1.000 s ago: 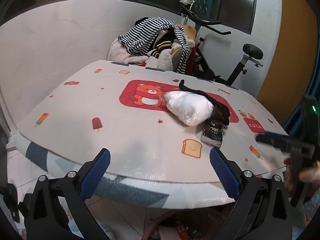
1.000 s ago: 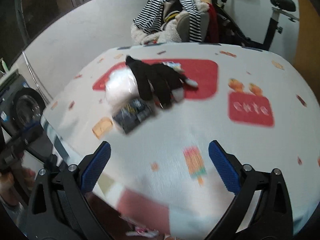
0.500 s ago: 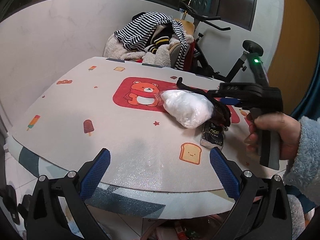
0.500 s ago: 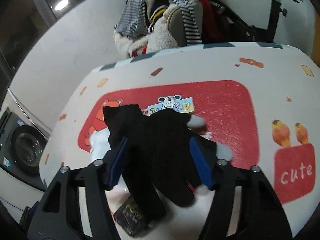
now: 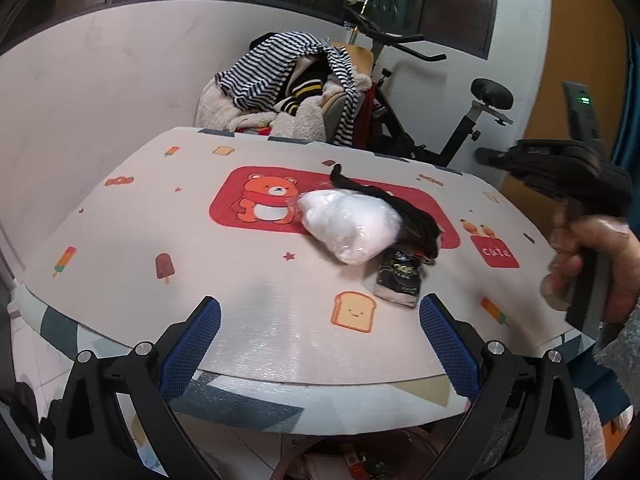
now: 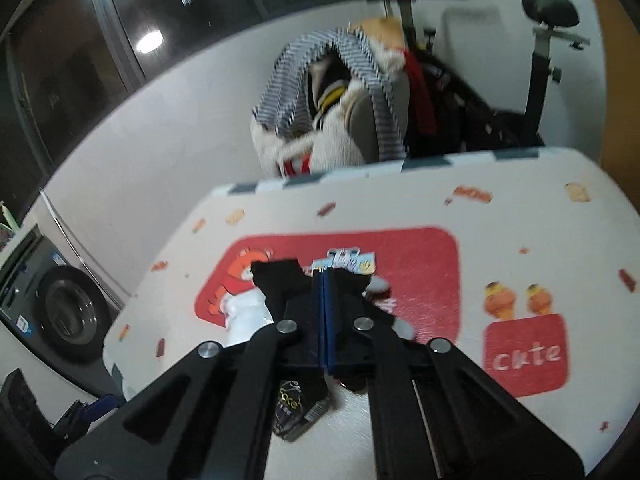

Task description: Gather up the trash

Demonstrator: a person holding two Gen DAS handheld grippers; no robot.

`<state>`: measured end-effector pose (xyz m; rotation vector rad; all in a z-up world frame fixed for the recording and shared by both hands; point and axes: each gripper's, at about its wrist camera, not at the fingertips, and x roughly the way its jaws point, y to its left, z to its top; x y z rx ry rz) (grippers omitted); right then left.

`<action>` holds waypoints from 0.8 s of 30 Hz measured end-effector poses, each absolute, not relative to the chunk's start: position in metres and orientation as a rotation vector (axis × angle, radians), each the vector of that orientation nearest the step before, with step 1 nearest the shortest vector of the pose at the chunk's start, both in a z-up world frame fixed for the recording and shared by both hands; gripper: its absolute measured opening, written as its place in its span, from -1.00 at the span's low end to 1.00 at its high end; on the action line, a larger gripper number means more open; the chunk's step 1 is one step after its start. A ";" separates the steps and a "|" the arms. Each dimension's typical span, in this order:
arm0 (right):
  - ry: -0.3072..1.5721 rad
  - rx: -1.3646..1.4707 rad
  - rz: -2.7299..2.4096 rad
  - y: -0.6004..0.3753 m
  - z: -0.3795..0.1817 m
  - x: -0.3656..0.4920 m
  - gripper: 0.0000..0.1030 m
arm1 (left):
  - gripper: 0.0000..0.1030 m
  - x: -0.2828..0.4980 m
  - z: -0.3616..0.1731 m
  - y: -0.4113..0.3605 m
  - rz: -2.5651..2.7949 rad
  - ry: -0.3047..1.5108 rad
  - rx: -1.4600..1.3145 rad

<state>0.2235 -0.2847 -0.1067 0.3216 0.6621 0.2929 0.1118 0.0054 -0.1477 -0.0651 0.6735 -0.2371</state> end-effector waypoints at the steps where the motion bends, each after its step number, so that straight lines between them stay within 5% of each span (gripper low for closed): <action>1: 0.647 0.332 0.298 -0.292 -0.103 0.216 -0.91 | 0.89 0.110 -0.147 0.004 -0.239 0.673 -0.064; 24: 0.789 0.391 0.238 -0.375 -0.190 0.132 -0.91 | 0.86 0.170 -0.184 -0.064 -0.330 0.839 -0.059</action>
